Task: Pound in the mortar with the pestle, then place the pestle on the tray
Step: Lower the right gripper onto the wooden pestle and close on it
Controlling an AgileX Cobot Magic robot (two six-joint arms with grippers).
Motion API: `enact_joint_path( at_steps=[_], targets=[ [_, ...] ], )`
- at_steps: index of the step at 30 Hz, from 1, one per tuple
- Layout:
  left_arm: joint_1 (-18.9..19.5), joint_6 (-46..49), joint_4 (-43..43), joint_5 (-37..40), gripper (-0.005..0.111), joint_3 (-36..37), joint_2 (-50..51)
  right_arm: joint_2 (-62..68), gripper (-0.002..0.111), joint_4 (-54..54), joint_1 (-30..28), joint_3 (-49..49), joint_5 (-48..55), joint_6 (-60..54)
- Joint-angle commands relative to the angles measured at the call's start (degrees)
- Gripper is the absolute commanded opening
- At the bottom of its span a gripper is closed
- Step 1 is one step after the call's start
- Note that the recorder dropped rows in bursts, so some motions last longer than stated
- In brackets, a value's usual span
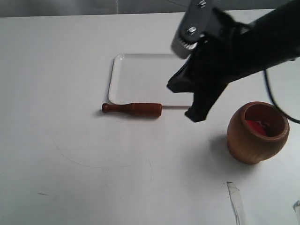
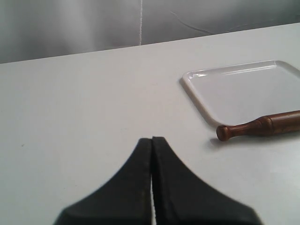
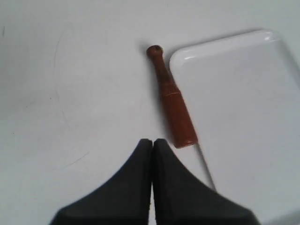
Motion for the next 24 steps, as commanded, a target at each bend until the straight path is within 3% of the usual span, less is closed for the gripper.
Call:
enact_joint_path(
  at_steps=[1, 7, 14, 16, 22, 24],
  targets=[
    [-0.44, -0.47, -0.42, -0.17, 0.0, 0.03, -0.07, 11.7, 0.0, -8.35, 5.95, -9.72, -1.96, 8.87],
    [-0.44, -0.47, -0.42, -0.17, 0.0, 0.03, -0.07, 23.72, 0.0, -21.32, 10.41, -25.88, 1.87, 21.06],
    [-0.44, -0.47, -0.42, -0.17, 0.0, 0.03, -0.07, 32.96, 0.0, -22.57, 11.68, -35.16, 4.73, 20.0],
    [-0.44, -0.47, -0.42, -0.17, 0.0, 0.03, -0.07, 35.0, 0.007, -22.32, 11.82, -35.65, 6.13, 17.53],
    [-0.44, -0.47, -0.42, -0.17, 0.0, 0.03, -0.07, 39.53, 0.044, -21.98, 12.15, -35.65, 8.28, 15.96],
    [-0.44, -0.47, -0.42, -0.17, 0.0, 0.03, -0.07, 40.7, 0.05, -22.32, 12.59, -35.65, 8.01, 15.65]
  ],
)
